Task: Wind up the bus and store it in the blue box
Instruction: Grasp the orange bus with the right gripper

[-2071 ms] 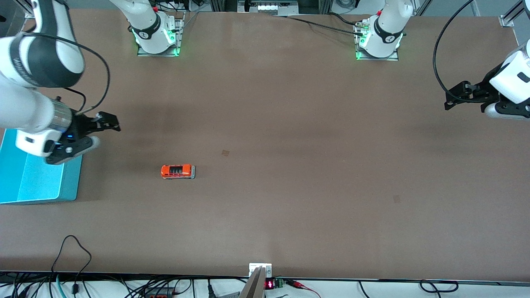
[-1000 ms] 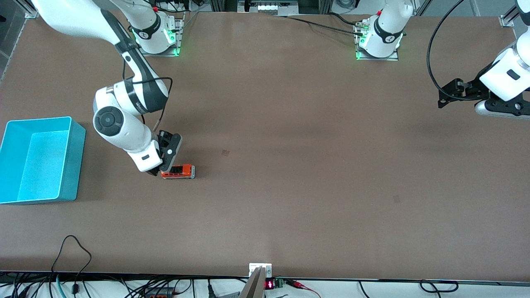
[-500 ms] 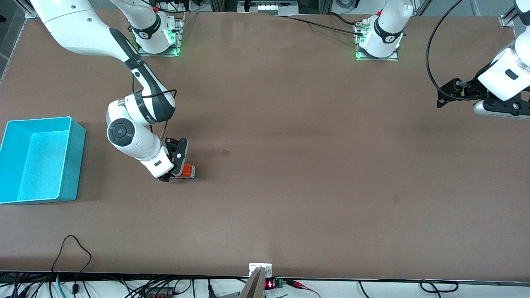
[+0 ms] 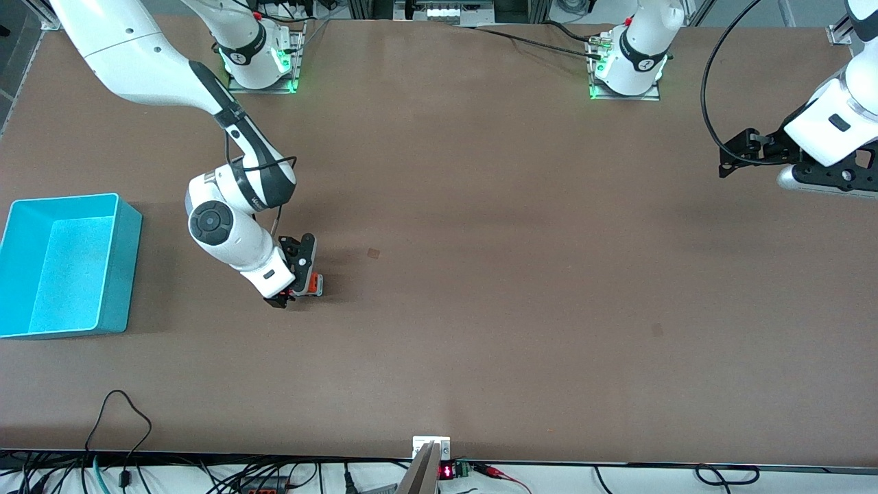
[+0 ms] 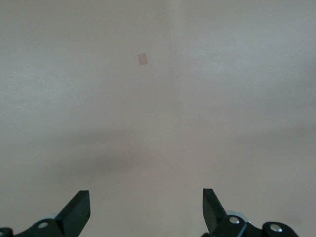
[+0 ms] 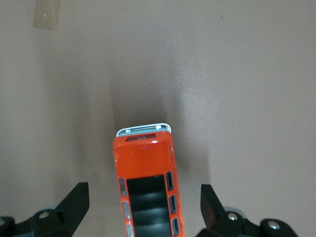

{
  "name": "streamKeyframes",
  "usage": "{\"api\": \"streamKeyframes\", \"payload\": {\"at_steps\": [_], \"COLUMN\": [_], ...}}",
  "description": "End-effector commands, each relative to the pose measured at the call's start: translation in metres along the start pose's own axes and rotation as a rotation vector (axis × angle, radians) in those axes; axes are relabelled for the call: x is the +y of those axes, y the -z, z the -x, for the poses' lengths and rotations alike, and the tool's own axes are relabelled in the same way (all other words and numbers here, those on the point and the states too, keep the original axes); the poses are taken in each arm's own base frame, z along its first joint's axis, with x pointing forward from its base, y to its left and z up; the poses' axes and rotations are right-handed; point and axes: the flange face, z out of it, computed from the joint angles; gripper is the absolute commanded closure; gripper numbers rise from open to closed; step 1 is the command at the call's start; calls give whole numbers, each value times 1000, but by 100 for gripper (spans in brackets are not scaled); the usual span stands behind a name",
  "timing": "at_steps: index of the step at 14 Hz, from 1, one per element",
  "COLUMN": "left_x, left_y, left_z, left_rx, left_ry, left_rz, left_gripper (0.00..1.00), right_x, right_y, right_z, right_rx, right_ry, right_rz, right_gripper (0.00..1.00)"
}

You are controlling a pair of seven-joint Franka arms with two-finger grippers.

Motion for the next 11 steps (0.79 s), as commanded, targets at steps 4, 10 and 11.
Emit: {"api": "streamKeyframes", "payload": {"at_steps": [4, 10, 11], "left_x": [4, 2, 2], "left_y": [17, 17, 16], "left_z": [0, -1, -2], "left_rx": [19, 25, 24], "left_ry": [5, 8, 8], "left_rz": [-24, -24, -24], "left_gripper": [0, 0, 0], "right_x": [6, 5, 5], "right_y": [-15, -18, -17], "right_z": [2, 1, 1], "right_rx": [19, 30, 31], "right_ry": [9, 9, 6], "right_rz": [29, 56, 55], "right_gripper": [36, 100, 100]}}
